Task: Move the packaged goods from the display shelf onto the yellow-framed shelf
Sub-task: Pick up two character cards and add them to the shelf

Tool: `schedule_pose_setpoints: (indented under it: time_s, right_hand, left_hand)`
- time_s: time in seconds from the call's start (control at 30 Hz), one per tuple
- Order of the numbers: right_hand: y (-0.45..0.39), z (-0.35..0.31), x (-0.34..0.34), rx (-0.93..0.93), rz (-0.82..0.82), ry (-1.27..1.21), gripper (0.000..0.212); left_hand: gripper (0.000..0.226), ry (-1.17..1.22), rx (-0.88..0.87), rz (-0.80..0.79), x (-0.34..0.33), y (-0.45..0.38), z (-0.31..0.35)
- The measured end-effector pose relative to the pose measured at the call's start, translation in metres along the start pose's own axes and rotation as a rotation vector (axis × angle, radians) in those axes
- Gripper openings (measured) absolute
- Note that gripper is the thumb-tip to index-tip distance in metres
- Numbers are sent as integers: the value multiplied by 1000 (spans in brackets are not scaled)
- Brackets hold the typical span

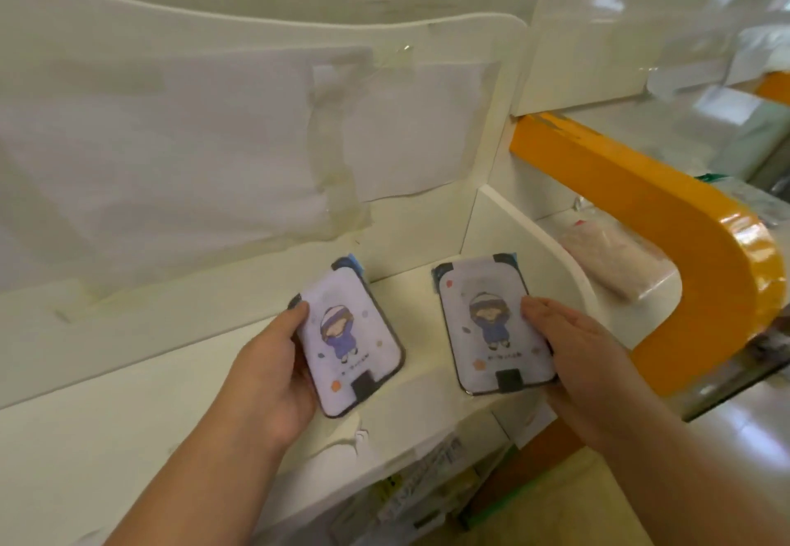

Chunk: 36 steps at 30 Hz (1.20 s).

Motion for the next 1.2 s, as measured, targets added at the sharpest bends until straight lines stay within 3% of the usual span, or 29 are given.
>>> schedule_pose_setpoints:
  time_s: [0.07, 0.23, 0.6, 0.7, 0.8, 0.87, 0.9, 0.93, 0.97, 1.2]
  right_hand:
    - [11, -2, 4, -8, 12, -48, 26]
    - [33, -19, 19, 47, 39, -137, 27]
    - [54, -43, 87, 120, 0, -218, 26]
    - [62, -49, 118, 138, -12, -252, 25]
    - [72, -62, 154, 136, -45, -332, 22]
    - [74, -71, 184, 136, -70, -380, 24]
    - [73, -76, 200, 133, -76, -401, 26]
    - [72, -80, 218, 130, -77, -415, 27]
    - [70, -84, 235, 126, -73, -422, 27]
    - [51, -106, 352, 117, -4, -432, 18]
  left_hand:
    - [35, -9, 88, -80, -8, 8, -7]
    - [36, -59, 77, -217, -29, 28, -14]
    - [19, -280, -131, -62, -98, 69, -51]
    - [23, -320, -143, -90, -135, 85, -58]
    - [16, -322, -284, -178, -167, 108, -64]
    - [40, -295, -297, -259, -192, 130, -77]
    - [27, -284, -342, -267, -206, 137, -87]
    - [19, -264, -352, -230, -224, 141, -99]
    - [25, -251, -303, -171, -243, 146, -106]
    - [29, -325, -333, -146, -352, 162, -167]
Point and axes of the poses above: each hand's wrist, its own y-axis away from the middle knuckle, its own x-axis out of the back of the hand, z = x × y, the point moved 1 cm from there along -y, towards the middle knuckle, and after that the axes turned 13 degrees about -y, right-handed, at the moved point
